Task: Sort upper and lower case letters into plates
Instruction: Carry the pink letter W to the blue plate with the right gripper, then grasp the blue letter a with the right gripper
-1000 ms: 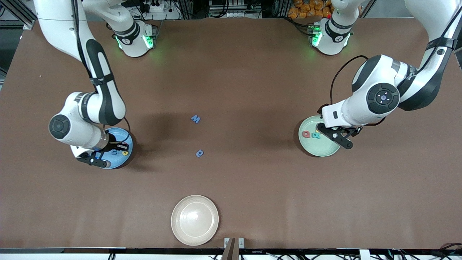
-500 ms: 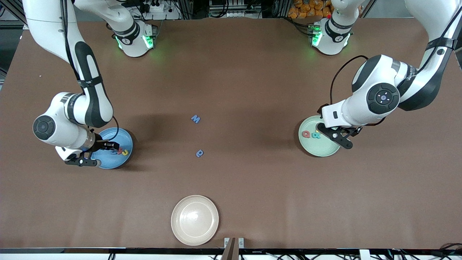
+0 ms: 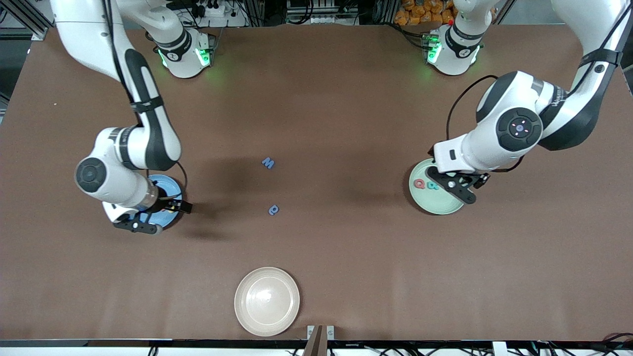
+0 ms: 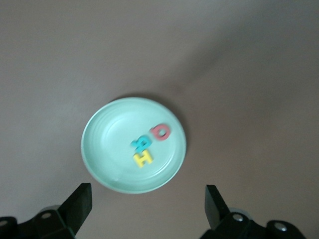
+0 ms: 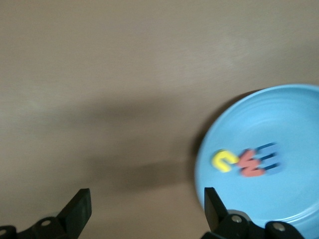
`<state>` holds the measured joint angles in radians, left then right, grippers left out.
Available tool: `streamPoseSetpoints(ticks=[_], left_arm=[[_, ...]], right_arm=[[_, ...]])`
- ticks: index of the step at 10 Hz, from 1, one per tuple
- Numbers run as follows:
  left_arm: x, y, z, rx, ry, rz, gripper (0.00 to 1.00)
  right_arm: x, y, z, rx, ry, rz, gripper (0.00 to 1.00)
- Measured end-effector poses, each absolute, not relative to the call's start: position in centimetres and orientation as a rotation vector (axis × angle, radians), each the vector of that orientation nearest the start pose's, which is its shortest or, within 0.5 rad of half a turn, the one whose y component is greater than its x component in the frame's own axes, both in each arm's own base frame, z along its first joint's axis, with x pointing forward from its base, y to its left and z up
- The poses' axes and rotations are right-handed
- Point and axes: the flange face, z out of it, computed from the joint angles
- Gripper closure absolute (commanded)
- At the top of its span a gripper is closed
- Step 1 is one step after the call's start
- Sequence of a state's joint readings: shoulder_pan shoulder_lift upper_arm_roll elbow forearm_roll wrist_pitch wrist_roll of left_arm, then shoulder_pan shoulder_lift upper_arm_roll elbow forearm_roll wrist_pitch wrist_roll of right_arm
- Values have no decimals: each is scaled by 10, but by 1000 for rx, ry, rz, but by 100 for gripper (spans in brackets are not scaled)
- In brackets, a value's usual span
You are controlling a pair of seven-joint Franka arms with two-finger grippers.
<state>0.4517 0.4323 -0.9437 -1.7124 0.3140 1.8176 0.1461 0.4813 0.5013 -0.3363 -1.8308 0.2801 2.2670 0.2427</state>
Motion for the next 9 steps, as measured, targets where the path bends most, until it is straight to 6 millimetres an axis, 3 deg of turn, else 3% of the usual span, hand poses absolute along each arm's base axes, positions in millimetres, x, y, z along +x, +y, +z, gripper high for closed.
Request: streamPoseSetpoints(ticks=[2,4,6,9], left_arm=[[576,-284,401,-3015,1149,144,0],[558,-343,392,-3085,1061,125,0],[551,-360,391,-3113,955,132,0],[565,-341,394,-3132,881,120,0]], right_arm=[[633,173,264,-3056,539,44,0],[633,233,255,-3017,698,37,0],[628,288,242,-2970,827,41,0],[615,349,209,-2951,963,52,0]])
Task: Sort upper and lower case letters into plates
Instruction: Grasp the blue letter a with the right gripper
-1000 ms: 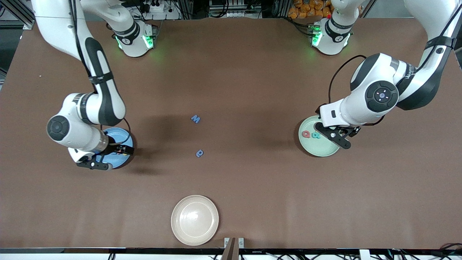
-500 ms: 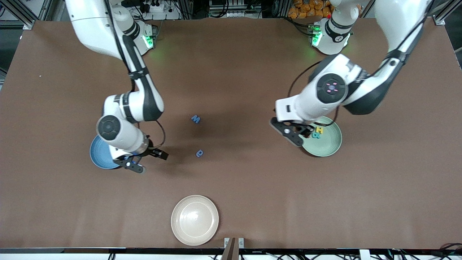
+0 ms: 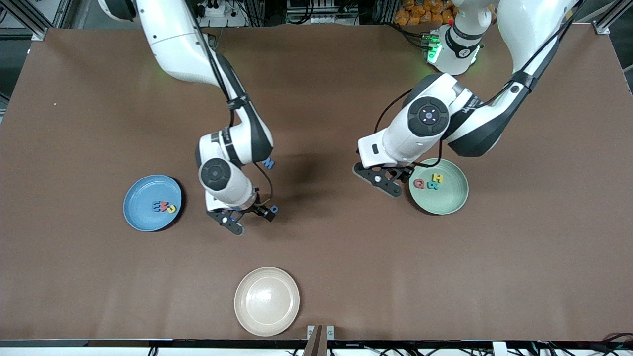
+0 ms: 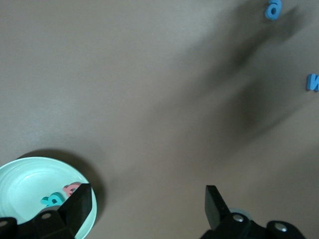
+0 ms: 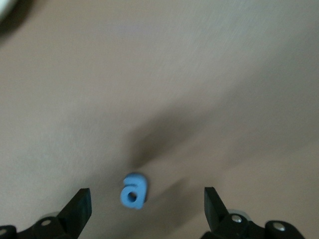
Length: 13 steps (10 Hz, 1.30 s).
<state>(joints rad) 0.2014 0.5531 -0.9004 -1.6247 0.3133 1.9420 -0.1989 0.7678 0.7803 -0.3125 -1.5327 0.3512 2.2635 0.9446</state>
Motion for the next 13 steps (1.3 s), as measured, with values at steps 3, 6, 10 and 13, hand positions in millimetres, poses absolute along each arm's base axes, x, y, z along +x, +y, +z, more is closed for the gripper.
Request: streamPoseSetpoints(ticks=[3,6,10,13], left_arm=[[578,-307,392,-3127,796,191,0],[574,-295,393,-3086,773,286,0],[579,-279,393,-3080,732,318,0],[580,-277,394,-3082,728,316,0]], right_arm=[[609,375,179,-2971,992,46,0],[614,369,180,-2972,1005,32,0],[615,368,177,-2973,1016,33,100],[616,369,178,-2956,1045,22,100]])
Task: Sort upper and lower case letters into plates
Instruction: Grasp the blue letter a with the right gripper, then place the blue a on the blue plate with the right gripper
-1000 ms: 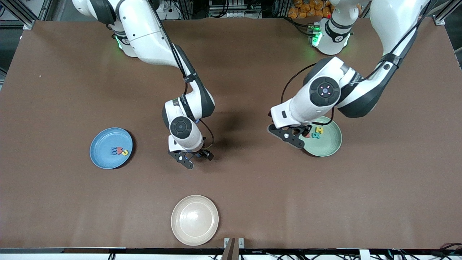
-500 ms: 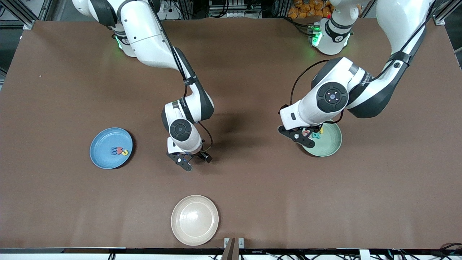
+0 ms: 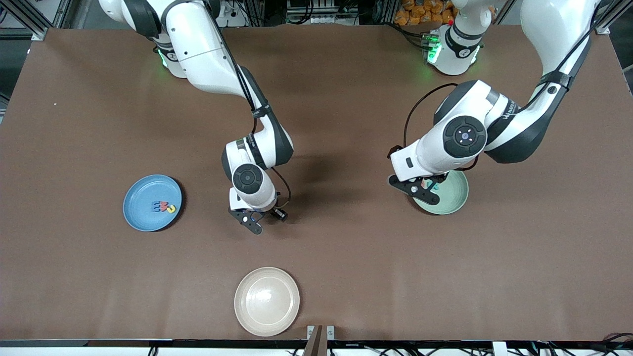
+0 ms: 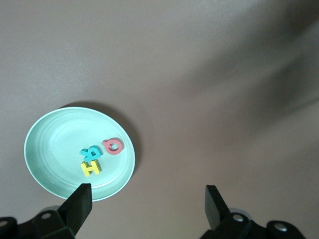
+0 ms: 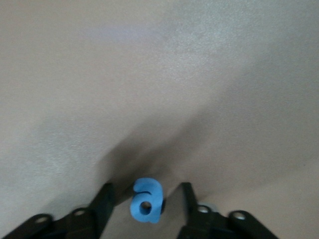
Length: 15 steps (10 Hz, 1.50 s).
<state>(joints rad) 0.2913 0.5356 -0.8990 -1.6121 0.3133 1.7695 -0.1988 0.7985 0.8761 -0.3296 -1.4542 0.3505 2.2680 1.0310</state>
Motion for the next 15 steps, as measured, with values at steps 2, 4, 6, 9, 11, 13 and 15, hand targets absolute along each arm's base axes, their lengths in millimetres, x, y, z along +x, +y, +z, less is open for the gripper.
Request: streamPoseSetpoints(ticks=[2,4,6,9,11,13,15], left_arm=[[580,-277,394,-3082,726,317,0],[580,-276,394,-3082,726,316,0],[580,-276,394,-3082,726,316,0],[581,-274,395,-3083,719,315,0],[582,-273,395,-3084,716,315,0],[578,-282,395,-3080,746,308,0],[565,-325,394,-3096,848,222,0]], right_arm=[[617,371,181,-2951,1045,16,100],[617,371,181,-2952,1042,15,100],[622,365,186,-2978,979,15,100],[657,285,228,-3043,813,132,100],[676,194,274,-3094,617,209,100],[671,104,298,-3169,397,284,100],[654,20,288,-3168,241,383,100]])
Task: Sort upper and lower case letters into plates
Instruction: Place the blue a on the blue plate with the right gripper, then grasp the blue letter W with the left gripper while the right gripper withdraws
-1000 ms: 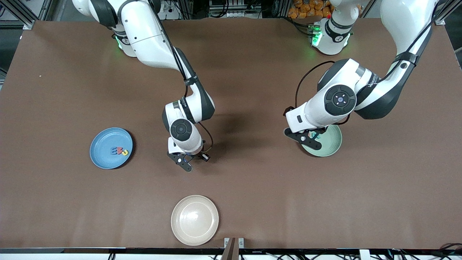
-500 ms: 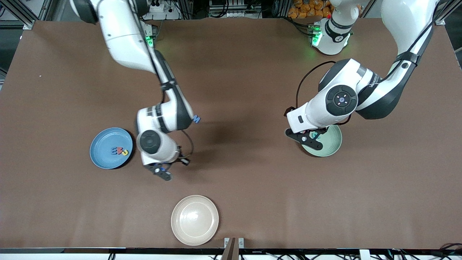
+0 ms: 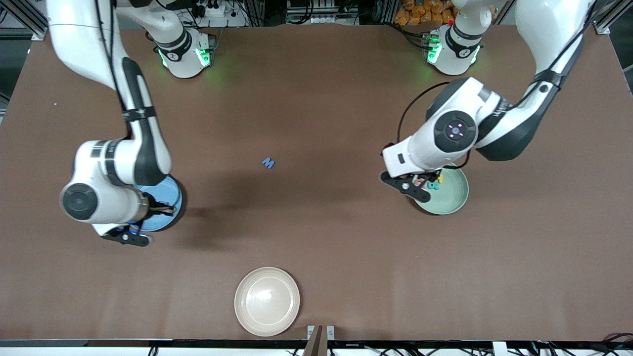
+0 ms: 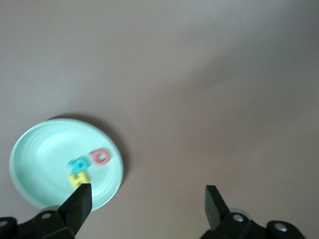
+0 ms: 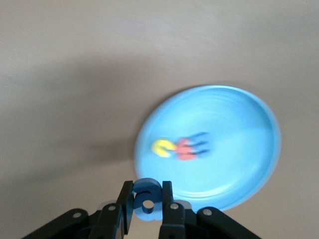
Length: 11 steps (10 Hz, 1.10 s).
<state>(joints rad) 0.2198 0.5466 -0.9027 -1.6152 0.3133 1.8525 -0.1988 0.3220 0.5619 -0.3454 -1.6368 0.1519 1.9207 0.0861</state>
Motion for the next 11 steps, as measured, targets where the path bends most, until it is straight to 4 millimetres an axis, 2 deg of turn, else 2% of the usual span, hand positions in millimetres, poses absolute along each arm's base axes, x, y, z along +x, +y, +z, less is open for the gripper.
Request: streamPoseSetpoints(ticks=[1,2,3,5,6,7,8,9,10,11], left_arm=[[552,-361,391,-3117,897,165,0],[533,-401,384,-3154,897,112,0],[511,-441,374,-3193,862,72,0],[454,-517,343,-3235,736,37,0],[422,-551,326,-3245,689,-9,0],[394,-578,312,-3244,684,-63,0],[374,-595,300,-3239,714,-108,0],[361,-608,287,-3242,762,-159,0],[356,-616,271,-3248,803,-219,0],[360,-618,254,-3267,820,-270,0]], right_arm=[[645,-17,275,-3149,186,427,100],[639,-44,267,-3134,156,448,60],[634,-60,261,-3126,153,456,1],[631,-62,255,-3124,147,457,0],[633,-57,258,-3123,134,443,0],[636,-50,267,-3115,114,408,0],[639,-43,286,-3094,86,355,0],[640,-42,315,-3089,39,287,0],[638,-48,352,-3101,-4,210,0],[632,-52,389,-3111,-27,138,0]])
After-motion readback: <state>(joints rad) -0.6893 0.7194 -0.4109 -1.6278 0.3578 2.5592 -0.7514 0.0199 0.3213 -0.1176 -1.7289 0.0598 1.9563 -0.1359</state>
